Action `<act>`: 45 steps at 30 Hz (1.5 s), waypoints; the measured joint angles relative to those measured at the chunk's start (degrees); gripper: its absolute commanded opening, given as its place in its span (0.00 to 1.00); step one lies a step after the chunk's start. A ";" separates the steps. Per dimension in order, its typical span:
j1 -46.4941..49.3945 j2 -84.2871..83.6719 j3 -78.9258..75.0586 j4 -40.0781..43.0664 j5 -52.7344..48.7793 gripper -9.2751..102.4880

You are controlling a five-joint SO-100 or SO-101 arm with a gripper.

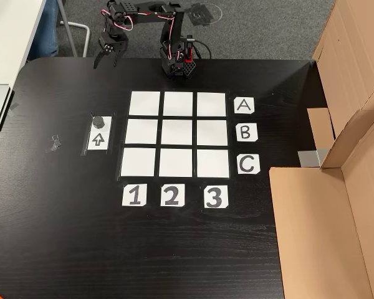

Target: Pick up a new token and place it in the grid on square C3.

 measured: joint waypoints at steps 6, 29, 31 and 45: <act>-2.29 -7.82 -8.61 1.41 0.18 0.39; -6.06 -30.94 -24.61 -1.76 4.04 0.50; -6.86 -33.13 -26.63 -1.41 4.39 0.50; -10.11 -47.02 -40.96 0.18 6.42 0.50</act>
